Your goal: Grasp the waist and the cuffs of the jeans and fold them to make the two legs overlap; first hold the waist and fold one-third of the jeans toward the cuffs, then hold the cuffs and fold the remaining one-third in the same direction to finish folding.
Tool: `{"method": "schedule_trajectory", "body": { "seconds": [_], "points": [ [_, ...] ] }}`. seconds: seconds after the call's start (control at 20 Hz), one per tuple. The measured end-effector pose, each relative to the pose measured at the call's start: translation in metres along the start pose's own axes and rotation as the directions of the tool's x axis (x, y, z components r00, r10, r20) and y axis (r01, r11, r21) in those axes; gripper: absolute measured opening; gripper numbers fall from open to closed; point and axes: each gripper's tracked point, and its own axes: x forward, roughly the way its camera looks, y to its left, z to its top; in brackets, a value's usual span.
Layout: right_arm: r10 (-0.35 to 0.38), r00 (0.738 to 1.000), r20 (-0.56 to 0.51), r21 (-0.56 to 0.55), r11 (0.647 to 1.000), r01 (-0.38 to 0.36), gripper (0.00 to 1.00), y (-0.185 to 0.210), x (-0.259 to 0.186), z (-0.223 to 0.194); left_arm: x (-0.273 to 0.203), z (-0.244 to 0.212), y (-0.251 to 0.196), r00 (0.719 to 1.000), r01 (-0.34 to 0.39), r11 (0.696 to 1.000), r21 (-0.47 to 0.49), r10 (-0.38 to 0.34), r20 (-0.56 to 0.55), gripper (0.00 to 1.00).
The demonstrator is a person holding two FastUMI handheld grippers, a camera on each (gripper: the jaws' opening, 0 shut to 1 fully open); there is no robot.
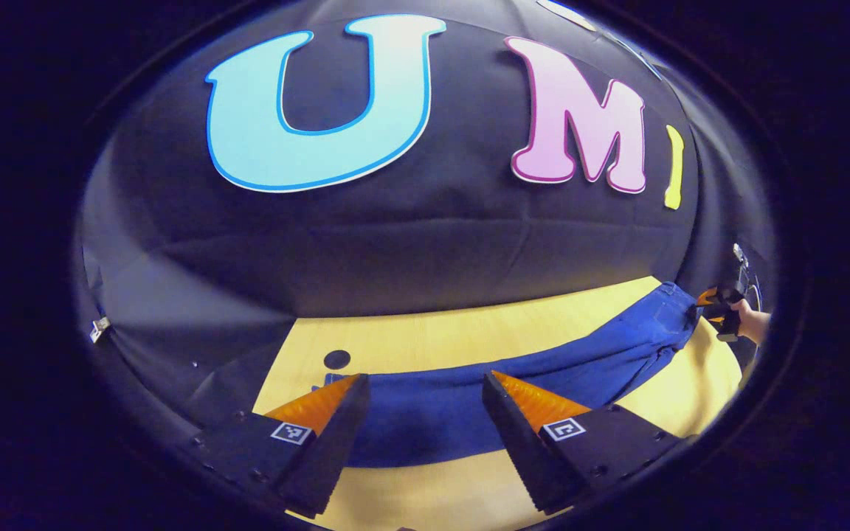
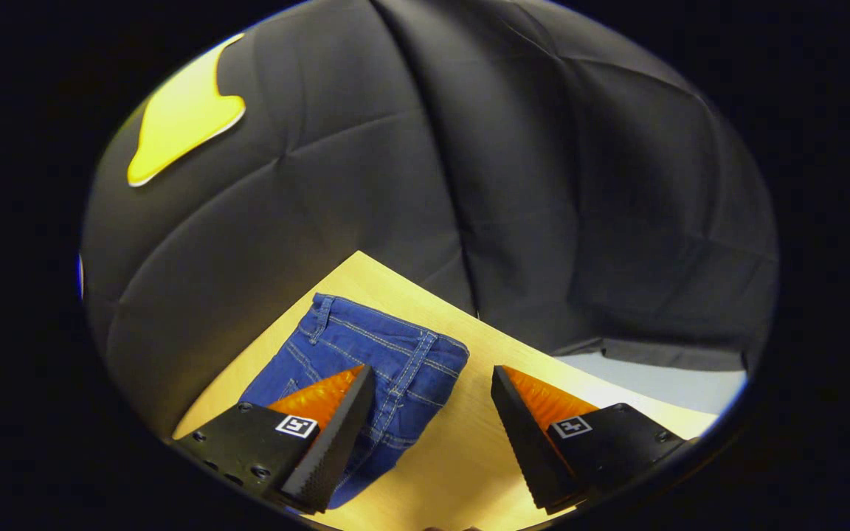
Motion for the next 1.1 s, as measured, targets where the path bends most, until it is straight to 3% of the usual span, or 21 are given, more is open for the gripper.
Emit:
{"method": "schedule_trajectory", "body": {
  "seconds": [0.25,0.3,0.4,0.7,0.75,0.95,1.1],
  "points": [
    [0.002,0.999,-0.045,0.047,0.999,0.000,0.98,0.000,0.004,-0.010,-0.009,-0.011,-0.043,0.997,0.079,0.991,-0.106,-0.080,-0.009,0.98],
    [-0.004,1.000,0.006,0.044,0.999,0.004,0.99,0.002,0.006,0.001,-0.009,-0.012,-0.044,0.996,0.085,0.990,-0.112,-0.087,-0.009,0.98],
    [0.019,1.000,0.009,0.043,0.999,-0.020,0.96,0.008,0.015,-0.010,-0.007,-0.014,-0.046,0.996,0.089,0.988,-0.125,-0.092,-0.020,0.98],
    [0.068,0.998,-0.011,0.066,0.996,-0.067,0.20,0.019,0.035,-0.017,-0.006,-0.030,-0.052,0.994,0.092,0.983,-0.161,-0.101,-0.050,0.96],
    [0.087,0.996,-0.016,0.063,0.994,-0.086,0.13,0.020,0.030,-0.018,-0.007,-0.034,-0.055,0.993,0.091,0.983,-0.161,-0.102,-0.056,0.96],
    [0.162,0.984,0.068,0.010,0.987,-0.163,0.09,0.040,-0.005,0.012,-0.012,-0.044,-0.061,0.992,0.103,0.979,-0.176,-0.115,-0.059,0.96],
    [0.253,0.956,0.150,-0.064,0.967,-0.246,0.09,0.062,-0.047,0.037,-0.020,-0.053,-0.067,0.990,0.121,0.973,-0.195,-0.134,-0.054,0.96]
  ]
}}
